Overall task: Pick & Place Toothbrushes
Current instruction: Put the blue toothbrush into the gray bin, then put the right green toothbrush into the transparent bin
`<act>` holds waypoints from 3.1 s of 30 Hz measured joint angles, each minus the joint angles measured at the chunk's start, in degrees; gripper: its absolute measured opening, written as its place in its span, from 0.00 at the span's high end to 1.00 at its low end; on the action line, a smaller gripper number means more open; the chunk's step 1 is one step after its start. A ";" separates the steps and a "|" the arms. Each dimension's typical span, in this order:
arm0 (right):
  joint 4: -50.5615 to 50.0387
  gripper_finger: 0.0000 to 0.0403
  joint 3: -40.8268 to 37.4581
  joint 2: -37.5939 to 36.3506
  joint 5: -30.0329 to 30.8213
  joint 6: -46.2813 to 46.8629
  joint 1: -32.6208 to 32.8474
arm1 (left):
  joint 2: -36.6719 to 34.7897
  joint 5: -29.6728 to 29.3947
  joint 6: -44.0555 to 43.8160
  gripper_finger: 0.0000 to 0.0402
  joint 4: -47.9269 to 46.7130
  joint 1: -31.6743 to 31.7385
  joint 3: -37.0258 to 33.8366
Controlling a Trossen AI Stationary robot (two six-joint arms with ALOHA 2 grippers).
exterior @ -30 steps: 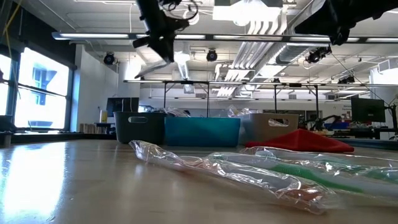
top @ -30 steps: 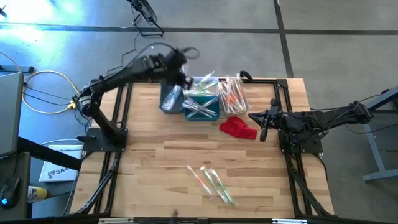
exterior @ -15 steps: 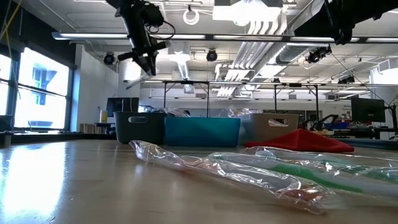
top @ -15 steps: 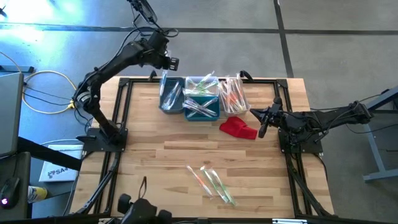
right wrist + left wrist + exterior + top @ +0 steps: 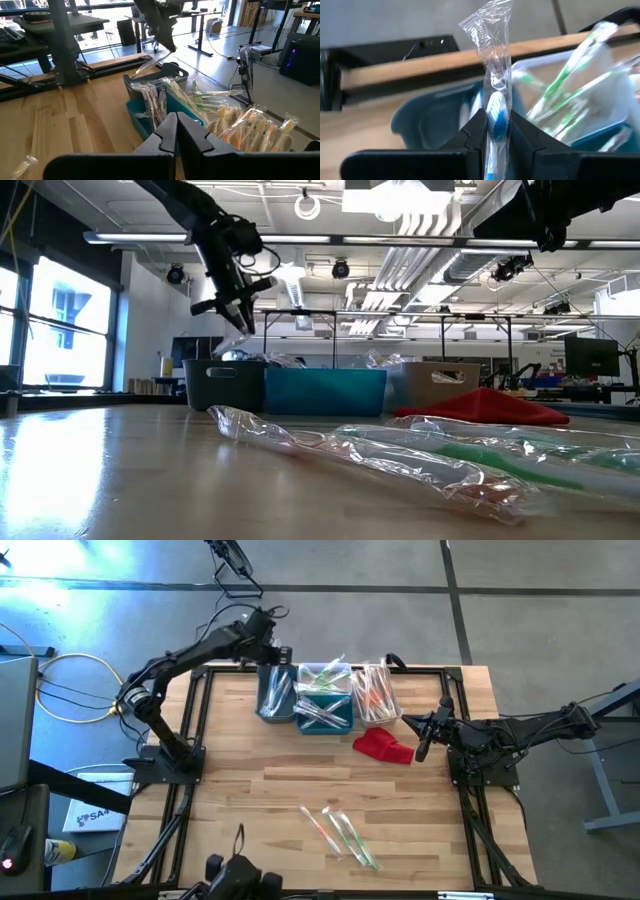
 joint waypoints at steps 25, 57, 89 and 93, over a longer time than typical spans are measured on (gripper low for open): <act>0.00 0.99 0.00 0.02 0.03 0.02 0.00 | 0.02 1.37 0.53 0.87 14.00 -0.76 -14.01; 0.00 0.99 0.00 0.00 6.03 1.29 0.00 | -4.15 7.24 4.58 0.52 16.21 -1.20 -13.99; 0.00 0.99 0.00 0.02 6.47 1.29 0.00 | -14.99 -1.29 15.42 0.69 35.23 -25.33 -13.97; 0.00 0.99 0.00 0.02 6.47 1.29 0.00 | -14.99 -1.35 15.52 0.71 35.96 -27.22 -13.97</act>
